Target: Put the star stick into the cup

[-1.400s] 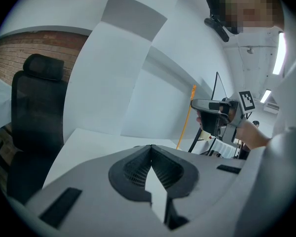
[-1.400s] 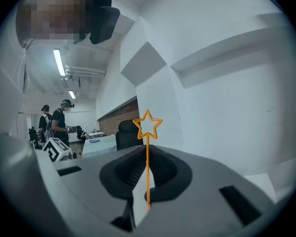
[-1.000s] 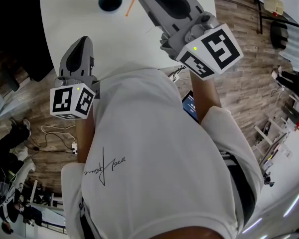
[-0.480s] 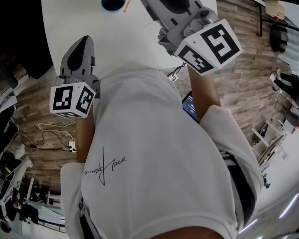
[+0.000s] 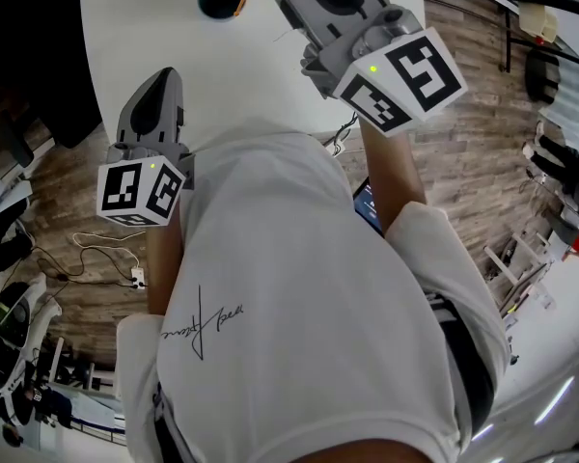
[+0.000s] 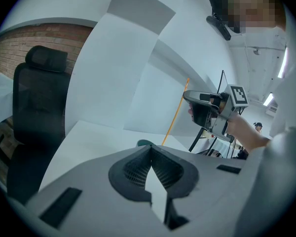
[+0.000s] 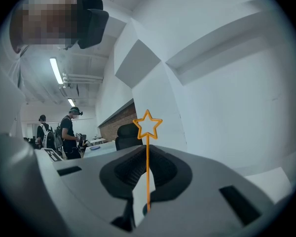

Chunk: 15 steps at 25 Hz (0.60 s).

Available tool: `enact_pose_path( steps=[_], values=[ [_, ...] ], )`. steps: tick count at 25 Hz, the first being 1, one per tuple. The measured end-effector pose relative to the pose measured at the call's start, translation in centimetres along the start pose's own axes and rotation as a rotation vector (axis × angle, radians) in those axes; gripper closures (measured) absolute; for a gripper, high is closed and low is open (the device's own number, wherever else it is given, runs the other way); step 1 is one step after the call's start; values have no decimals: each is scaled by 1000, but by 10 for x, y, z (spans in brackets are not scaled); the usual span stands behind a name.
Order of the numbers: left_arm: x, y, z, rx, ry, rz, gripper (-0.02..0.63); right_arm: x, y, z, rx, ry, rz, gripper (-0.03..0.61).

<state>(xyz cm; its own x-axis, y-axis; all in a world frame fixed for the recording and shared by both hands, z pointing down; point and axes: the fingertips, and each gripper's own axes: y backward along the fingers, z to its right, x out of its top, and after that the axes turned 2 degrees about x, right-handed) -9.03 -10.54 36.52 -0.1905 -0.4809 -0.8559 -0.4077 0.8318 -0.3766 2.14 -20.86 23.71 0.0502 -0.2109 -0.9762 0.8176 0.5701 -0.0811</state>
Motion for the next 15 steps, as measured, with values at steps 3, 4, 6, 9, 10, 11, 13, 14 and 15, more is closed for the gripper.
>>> enact_pose_path(
  steps=[3, 4, 6, 9, 10, 11, 13, 14, 15],
  values=[
    [-1, -1, -2, 3, 5, -4, 605, -3, -3, 2, 0, -4, -1, 555],
    [-1, -1, -2, 5, 7, -4, 606, -3, -4, 3, -1, -5, 1, 555],
    [-1, 0, -2, 8, 12, -1, 605, -5, -5, 5, -3, -7, 1, 555],
    [-2, 0, -5, 12, 19, -1, 606, -8, -10, 7, -1, -15, 1, 555],
    [-2, 0, -6, 13, 20, -2, 606, -8, -11, 7, 1, -17, 1, 555],
    [-2, 0, -7, 15, 22, -2, 606, -8, -13, 8, 3, -17, 1, 555],
    [-2, 0, -9, 19, 28, -2, 606, -10, -17, 8, 6, -18, 0, 555],
    [-3, 1, -10, 22, 31, -3, 605, -11, -18, 8, 8, -19, -2, 555],
    [-4, 1, -11, 24, 34, -5, 606, -13, -20, 8, 9, -21, -4, 555]
  ],
)
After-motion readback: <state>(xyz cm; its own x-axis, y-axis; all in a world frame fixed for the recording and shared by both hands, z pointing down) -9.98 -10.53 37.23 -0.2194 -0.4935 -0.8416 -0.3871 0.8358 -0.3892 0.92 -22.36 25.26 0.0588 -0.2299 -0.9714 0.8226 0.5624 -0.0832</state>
